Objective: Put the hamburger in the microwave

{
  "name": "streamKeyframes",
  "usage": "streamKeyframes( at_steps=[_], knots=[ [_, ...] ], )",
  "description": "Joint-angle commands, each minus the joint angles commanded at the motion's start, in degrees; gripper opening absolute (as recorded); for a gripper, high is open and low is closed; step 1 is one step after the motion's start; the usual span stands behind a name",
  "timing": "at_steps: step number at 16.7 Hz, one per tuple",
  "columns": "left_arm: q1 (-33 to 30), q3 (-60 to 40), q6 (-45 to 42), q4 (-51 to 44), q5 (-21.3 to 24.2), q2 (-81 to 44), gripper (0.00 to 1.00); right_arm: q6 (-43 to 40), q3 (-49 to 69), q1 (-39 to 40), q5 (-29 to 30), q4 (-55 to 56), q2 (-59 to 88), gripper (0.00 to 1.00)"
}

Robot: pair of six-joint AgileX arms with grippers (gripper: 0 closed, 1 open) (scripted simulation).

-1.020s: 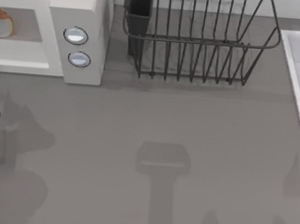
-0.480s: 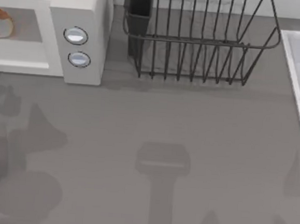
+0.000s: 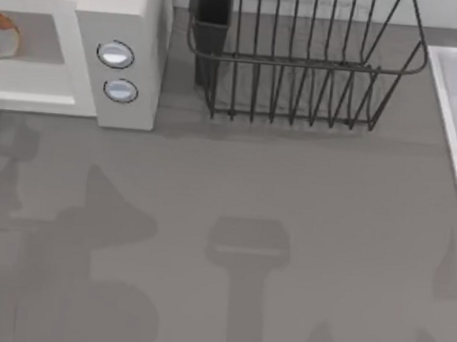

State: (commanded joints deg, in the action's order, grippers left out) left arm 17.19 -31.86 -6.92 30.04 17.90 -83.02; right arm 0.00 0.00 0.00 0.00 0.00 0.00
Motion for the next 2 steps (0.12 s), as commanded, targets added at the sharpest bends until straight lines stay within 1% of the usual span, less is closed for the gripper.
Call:
streamKeyframes(
  at_steps=[2],
  knots=[
    [0.0, -0.21, 0.0, -0.64, -0.01, 0.61, 1.0, 0.0, 0.0, 0.0, 0.0, 0.0, 0.0, 1.0]
  ],
)
